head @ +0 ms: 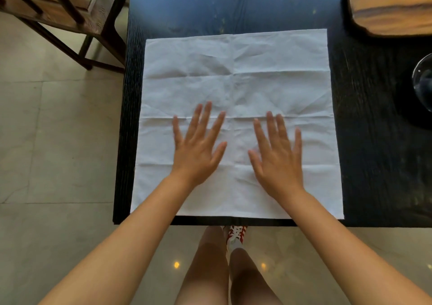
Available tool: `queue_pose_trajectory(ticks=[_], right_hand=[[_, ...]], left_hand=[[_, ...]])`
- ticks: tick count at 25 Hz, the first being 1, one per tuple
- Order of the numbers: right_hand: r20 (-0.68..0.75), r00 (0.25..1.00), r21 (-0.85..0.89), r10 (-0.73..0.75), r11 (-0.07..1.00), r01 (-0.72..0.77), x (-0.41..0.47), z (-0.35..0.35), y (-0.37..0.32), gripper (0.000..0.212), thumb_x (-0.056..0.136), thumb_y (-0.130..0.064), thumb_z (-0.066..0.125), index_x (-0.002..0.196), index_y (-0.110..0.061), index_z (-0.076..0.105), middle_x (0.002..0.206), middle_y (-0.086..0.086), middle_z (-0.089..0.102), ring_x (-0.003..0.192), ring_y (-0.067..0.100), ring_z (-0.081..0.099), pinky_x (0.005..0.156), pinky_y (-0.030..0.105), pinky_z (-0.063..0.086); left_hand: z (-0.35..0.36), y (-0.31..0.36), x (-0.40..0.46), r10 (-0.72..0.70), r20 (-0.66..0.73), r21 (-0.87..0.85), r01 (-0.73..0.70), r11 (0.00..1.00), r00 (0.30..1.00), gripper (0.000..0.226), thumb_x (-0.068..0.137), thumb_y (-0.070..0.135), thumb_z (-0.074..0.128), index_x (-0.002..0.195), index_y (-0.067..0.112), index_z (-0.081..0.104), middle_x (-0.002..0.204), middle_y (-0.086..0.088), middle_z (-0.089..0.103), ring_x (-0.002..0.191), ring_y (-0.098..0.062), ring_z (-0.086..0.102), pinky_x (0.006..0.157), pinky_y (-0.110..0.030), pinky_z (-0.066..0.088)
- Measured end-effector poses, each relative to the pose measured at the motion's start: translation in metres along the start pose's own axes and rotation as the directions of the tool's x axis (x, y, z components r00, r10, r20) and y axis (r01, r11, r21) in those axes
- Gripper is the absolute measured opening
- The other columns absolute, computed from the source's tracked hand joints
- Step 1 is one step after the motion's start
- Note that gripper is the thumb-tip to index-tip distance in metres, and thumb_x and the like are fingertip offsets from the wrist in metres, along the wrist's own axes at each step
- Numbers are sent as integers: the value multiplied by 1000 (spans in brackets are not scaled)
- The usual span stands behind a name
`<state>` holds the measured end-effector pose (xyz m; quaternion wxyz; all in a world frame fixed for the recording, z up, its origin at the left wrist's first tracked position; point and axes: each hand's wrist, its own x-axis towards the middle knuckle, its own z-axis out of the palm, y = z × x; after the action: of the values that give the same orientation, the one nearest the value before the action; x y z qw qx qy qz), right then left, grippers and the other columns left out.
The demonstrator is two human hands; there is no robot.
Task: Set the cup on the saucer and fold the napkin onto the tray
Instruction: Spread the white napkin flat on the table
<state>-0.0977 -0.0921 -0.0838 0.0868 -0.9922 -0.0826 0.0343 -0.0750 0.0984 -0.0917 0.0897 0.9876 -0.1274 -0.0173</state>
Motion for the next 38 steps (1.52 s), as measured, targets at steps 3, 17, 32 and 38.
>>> queue_pose_trajectory(ticks=[3,17,32,38], right_hand=[[34,998,-10,-52,999,52,43,15,-7,60,89,-43,30,145,-21,24,155,9,19,143,21,12,111,48,0],[3,967,-26,255,967,-255,98,-4,81,73,86,-52,14,147,-15,5,157,10,3,144,22,-2,113,52,-3],[91,995,-110,-36,993,46,203,-8,119,70,82,-61,14,146,-33,13,158,3,6,144,22,1,110,57,-1],[93,994,-124,-49,990,60,203,-12,135,67,85,-58,16,146,-31,12,158,4,6,144,21,0,113,53,0]], left_hand=[[14,5,27,87,69,20,-89,996,994,62,91,53,25,147,30,13,158,-5,11,144,-19,4,110,-58,-3],[2,-97,79,-304,68,-26,307,951,950,75,83,62,11,148,26,4,158,-7,-3,145,-18,-6,111,-57,-8],[3,-129,169,89,116,44,-95,994,989,75,79,73,20,145,39,11,158,0,4,145,-23,-2,109,-62,0],[1,-145,167,72,113,32,-76,997,991,77,78,74,20,146,38,12,158,-1,5,145,-22,-1,112,-57,0]])
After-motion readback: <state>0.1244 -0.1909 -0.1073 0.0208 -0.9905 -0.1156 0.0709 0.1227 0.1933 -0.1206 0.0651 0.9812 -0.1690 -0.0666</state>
